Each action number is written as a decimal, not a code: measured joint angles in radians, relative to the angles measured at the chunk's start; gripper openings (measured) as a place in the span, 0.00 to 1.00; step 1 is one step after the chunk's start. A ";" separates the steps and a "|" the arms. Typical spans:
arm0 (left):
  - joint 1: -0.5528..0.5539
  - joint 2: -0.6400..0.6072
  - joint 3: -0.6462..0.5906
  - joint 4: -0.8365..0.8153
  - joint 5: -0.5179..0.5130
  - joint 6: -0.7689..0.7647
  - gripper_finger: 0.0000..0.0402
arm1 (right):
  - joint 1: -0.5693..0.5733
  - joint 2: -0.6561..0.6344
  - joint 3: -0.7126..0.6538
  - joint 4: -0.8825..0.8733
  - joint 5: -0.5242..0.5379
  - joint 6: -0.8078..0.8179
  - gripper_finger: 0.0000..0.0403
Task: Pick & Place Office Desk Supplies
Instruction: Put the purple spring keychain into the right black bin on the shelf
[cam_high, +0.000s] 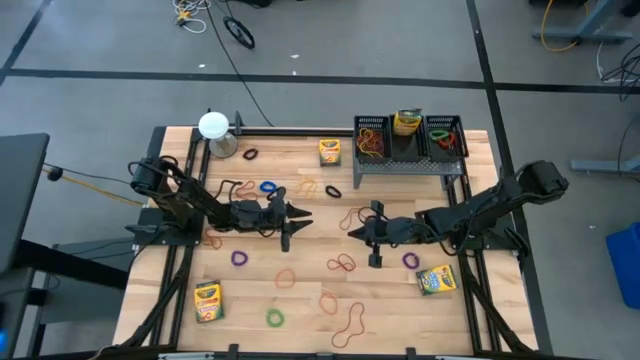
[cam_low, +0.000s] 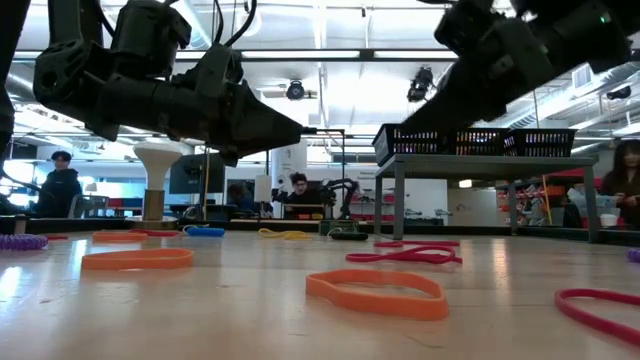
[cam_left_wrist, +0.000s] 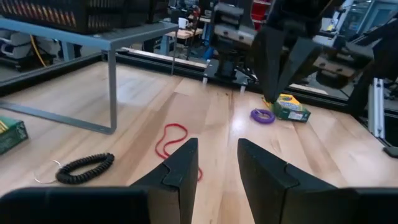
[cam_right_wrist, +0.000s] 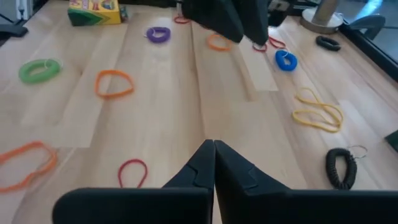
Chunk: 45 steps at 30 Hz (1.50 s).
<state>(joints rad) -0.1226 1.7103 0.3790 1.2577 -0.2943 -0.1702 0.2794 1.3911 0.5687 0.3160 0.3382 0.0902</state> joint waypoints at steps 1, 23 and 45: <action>0.000 0.000 0.000 0.000 -0.002 0.004 0.30 | 0.000 0.000 -0.012 0.010 0.000 0.000 0.02; -0.170 -0.117 0.248 -0.838 0.141 -0.134 0.14 | -0.004 0.000 -0.086 0.159 -0.001 -0.079 0.03; -0.674 -0.115 0.561 -2.024 0.046 -1.058 0.40 | -0.004 0.000 -0.085 0.153 -0.001 -0.076 0.03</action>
<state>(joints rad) -0.7970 1.5951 0.9401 -0.7665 -0.2486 -1.2281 0.2756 1.3911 0.4832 0.4690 0.3370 0.0143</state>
